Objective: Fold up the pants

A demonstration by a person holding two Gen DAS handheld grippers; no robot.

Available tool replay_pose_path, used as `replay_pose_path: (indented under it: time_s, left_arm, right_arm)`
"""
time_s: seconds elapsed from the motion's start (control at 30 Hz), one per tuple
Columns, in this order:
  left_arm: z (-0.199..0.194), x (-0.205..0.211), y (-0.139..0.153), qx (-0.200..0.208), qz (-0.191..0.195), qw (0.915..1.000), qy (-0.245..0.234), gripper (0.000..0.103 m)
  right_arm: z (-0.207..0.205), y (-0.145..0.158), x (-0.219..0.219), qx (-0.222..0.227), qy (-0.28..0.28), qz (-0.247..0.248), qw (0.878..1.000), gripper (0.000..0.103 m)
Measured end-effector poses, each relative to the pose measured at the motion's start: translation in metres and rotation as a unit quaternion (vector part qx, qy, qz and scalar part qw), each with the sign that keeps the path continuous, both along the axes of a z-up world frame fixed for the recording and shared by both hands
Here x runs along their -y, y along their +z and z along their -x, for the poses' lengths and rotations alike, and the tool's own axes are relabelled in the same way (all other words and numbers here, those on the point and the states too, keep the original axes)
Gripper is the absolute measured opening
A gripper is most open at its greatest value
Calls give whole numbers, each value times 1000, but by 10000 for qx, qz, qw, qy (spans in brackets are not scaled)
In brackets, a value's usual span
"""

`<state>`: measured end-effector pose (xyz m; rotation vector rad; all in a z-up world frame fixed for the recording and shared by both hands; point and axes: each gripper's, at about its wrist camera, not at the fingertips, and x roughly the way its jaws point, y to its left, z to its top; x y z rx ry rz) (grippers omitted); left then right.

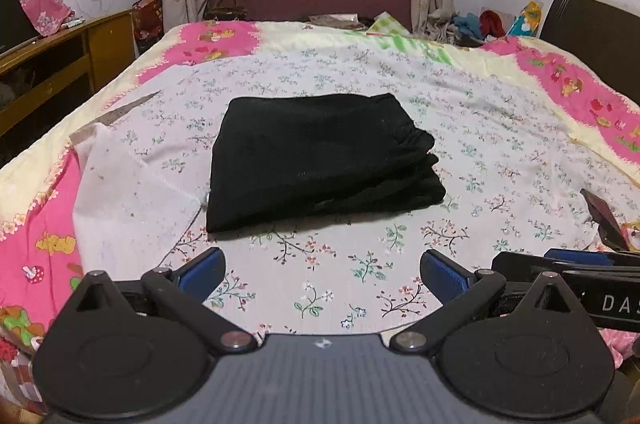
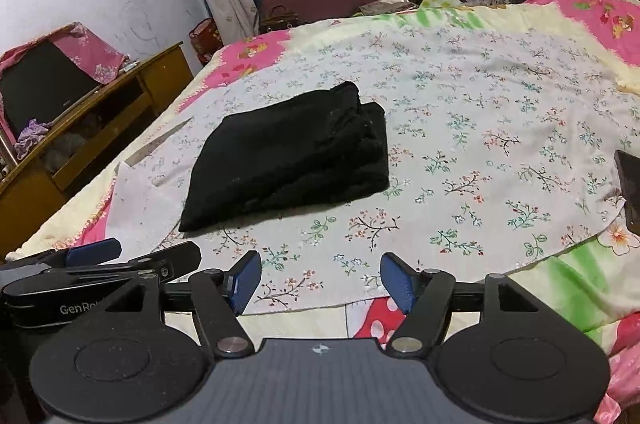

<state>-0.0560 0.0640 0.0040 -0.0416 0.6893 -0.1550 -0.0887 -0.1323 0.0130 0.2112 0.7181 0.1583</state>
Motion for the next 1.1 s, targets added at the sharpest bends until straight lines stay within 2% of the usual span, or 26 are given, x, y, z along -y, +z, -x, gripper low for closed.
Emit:
replay_pose_path:
  time_s: [0.23, 1.1]
  left_arm:
    - [-3, 0, -5, -226, -34, 9997, 97, 103]
    - [-1, -2, -6, -188, -136, 9997, 95, 103]
  right_arm:
    - [-2, -4, -2, -95, 22, 53, 9999, 58]
    - [1, -7, -3, -110, 24, 107, 9999, 59]
